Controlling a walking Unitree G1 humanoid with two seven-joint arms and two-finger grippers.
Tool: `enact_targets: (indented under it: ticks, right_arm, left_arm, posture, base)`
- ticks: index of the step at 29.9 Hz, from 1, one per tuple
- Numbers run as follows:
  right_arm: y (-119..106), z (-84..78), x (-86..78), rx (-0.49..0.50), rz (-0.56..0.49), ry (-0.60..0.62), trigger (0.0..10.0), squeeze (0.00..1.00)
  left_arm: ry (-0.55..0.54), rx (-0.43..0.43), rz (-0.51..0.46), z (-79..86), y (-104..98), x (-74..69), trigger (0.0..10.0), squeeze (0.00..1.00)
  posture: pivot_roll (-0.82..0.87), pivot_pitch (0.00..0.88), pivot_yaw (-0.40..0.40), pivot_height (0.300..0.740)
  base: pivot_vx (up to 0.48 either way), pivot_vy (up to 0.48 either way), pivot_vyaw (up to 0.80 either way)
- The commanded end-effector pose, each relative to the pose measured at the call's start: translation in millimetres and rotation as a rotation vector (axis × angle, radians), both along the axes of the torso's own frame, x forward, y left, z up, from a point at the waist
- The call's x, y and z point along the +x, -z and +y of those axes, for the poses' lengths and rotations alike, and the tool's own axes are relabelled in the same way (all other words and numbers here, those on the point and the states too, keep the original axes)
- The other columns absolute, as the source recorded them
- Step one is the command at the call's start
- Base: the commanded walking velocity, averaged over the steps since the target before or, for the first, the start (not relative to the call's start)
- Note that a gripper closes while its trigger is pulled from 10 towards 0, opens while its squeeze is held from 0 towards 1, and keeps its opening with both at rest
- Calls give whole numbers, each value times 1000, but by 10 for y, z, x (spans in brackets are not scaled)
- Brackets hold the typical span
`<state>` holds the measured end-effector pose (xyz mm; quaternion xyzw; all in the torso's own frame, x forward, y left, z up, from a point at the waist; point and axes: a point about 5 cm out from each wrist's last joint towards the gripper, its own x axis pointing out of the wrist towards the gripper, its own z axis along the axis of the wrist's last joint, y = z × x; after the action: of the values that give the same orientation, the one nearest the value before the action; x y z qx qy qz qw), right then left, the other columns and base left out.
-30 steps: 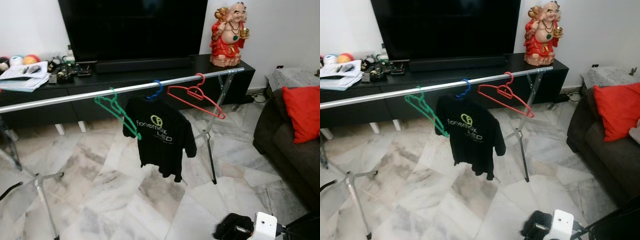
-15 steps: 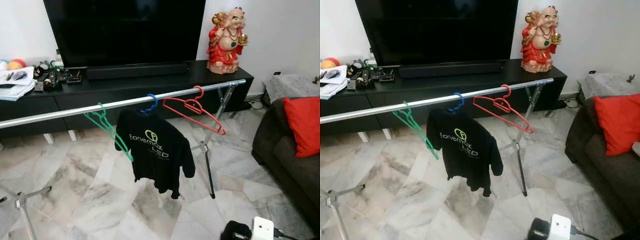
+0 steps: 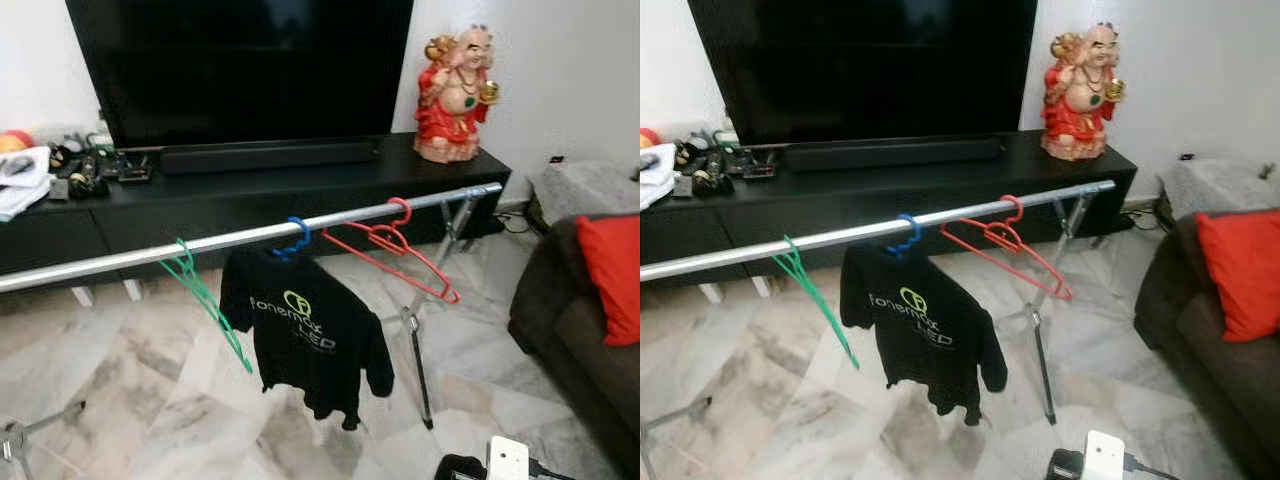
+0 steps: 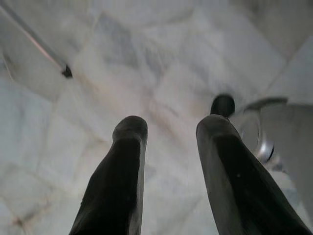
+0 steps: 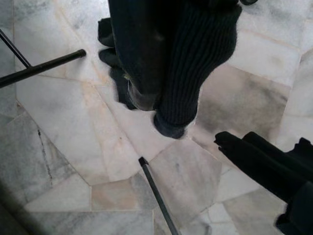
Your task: Hang hanger
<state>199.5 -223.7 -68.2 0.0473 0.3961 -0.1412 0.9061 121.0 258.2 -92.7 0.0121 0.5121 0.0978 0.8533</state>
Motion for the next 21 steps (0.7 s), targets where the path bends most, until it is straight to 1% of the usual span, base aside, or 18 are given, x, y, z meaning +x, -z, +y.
enact_targets:
  ticks: [1, 6, 7, 10, 11, 15, 21]
  right_arm:
    - [-12, -74, -9, -19, 8, 2, 10000, 0]
    - [-10, 6, 30, -7, 14, -29, 10000, 0]
    - [-10, 6, 30, -7, 14, -29, 10000, 0]
    - [0, -36, -9, -14, 23, -50, 10000, 0]
    - [30, -60, -85, -14, 30, -53, 10000, 0]
    - [73, -56, -175, -12, 48, -69, 10000, 0]
    - [86, -43, -193, -3, 56, -73, 10000, 0]
  left_arm:
    - [-5, -18, 10, -68, 30, -28, 10000, 0]
    - [-8, -19, 11, -74, 33, -31, 10000, 0]
    - [-8, -19, 11, -74, 33, -31, 10000, 0]
    - [-15, -23, 9, -74, 33, -31, 10000, 0]
    - [-15, -22, 9, -75, 33, -32, 10000, 0]
    - [-15, -20, 10, -77, 34, -30, 10000, 0]
    - [-22, -18, 2, -73, 28, -18, 10000, 0]
  posture:
    - [85, 0, -20, 740]
    - [86, 0, -24, 740]
    - [86, 0, -24, 740]
    - [87, 0, -24, 740]
    - [87, 0, -23, 740]
    - [86, 0, -23, 740]
    - [95, 0, -24, 740]
  base:
    - [345, 0, 0]
    - [342, 0, 0]
    - [330, 0, 0]
    - [0, 0, 0]
    - [0, 0, 613]
    - [0, 0, 753]
    - [0, 0, 800]
